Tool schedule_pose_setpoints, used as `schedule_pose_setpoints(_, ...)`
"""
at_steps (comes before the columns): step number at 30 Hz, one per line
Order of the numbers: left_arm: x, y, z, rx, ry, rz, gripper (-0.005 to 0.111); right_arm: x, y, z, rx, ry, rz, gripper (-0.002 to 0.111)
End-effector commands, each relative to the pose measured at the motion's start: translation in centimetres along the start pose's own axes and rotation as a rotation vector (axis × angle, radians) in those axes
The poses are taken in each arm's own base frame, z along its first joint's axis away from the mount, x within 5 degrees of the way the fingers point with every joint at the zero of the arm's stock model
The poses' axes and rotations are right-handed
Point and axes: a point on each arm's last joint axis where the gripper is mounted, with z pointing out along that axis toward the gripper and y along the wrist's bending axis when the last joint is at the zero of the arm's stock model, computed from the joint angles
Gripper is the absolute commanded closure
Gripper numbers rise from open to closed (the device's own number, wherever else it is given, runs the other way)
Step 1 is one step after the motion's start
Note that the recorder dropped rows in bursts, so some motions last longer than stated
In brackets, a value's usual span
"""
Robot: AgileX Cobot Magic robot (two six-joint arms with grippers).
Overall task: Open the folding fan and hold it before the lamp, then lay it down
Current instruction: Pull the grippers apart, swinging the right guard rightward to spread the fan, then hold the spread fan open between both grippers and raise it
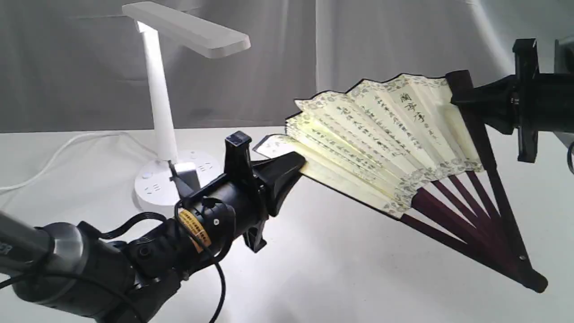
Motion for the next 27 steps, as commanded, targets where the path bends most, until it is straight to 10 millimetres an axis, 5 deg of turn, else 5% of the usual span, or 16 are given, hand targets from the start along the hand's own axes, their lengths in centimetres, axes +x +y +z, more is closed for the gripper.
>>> schedule_pose_setpoints(1,-0.3,-0.9,-1.1,0.023,-0.06,0.016,0.107,0.2,-0.6,-0.8,0.012,-0.001,0.004,0.108)
schedule_pose_setpoints(9,-0.6,-1.7,-3.6,0.007,-0.175,0.024,0.107,0.7,-1.0,-0.8,0.008,0.01,0.028,0.108)
schedule_pose_setpoints(17,1.3,-2.4,-4.6,0.015,-0.297,-0.018,0.107,0.7,-1.0,-0.9,0.003,0.017,0.028,0.108)
schedule_pose_setpoints(27,2.7,-2.2,-5.3,-0.008,-0.465,-0.038,0.107,-0.8,-2.2,-4.6,0.0,-0.071,0.058,0.108)
